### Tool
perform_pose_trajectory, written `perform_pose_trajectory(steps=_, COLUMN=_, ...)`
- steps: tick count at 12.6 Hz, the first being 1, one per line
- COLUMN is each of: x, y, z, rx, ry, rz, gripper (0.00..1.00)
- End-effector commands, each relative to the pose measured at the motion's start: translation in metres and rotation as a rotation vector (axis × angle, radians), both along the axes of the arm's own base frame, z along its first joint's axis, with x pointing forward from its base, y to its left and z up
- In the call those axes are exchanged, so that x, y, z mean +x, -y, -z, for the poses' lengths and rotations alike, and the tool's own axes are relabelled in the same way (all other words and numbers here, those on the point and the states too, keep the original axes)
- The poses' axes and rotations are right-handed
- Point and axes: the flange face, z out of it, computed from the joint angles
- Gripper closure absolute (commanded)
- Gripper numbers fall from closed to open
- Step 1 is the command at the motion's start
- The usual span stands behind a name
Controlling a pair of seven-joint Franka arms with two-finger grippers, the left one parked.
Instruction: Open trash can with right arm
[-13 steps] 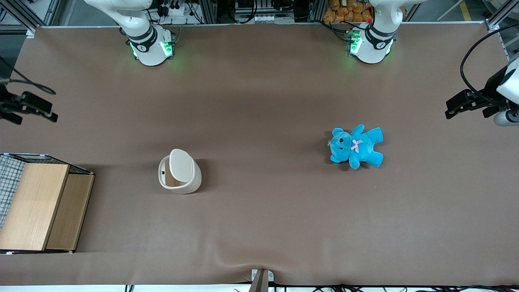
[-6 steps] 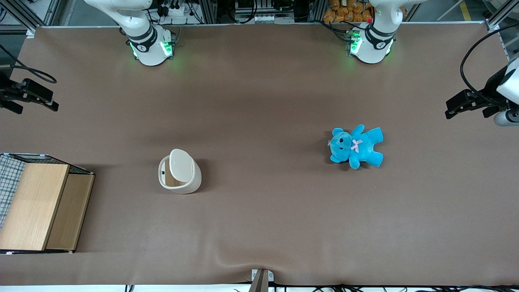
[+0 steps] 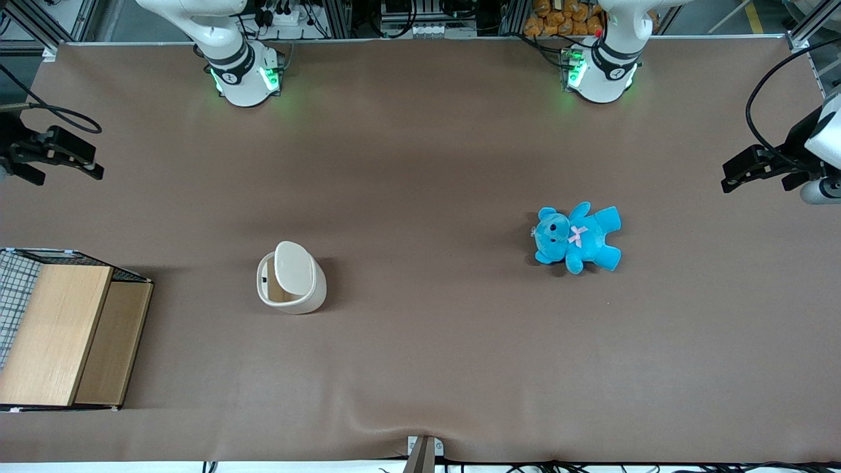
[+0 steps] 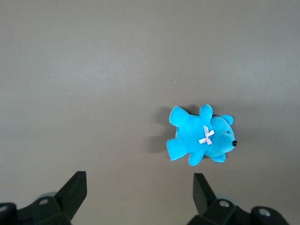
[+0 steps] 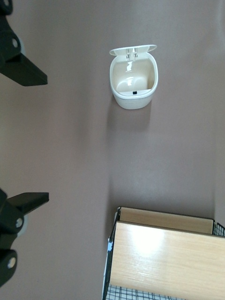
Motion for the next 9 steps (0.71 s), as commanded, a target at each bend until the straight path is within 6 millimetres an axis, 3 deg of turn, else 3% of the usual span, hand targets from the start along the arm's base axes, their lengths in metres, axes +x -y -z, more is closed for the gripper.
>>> perform_pose_trajectory(steps=1, x=-0.008, y=-0.011, z=-0.006, rx=-0.034, ry=0.001, rz=-0.024, gripper=0.00)
perform_pose_trajectory(steps=9, x=-0.004, y=0.003, z=-0.014, rx=-0.028, ry=0.020, rz=0.005, gripper=0.00)
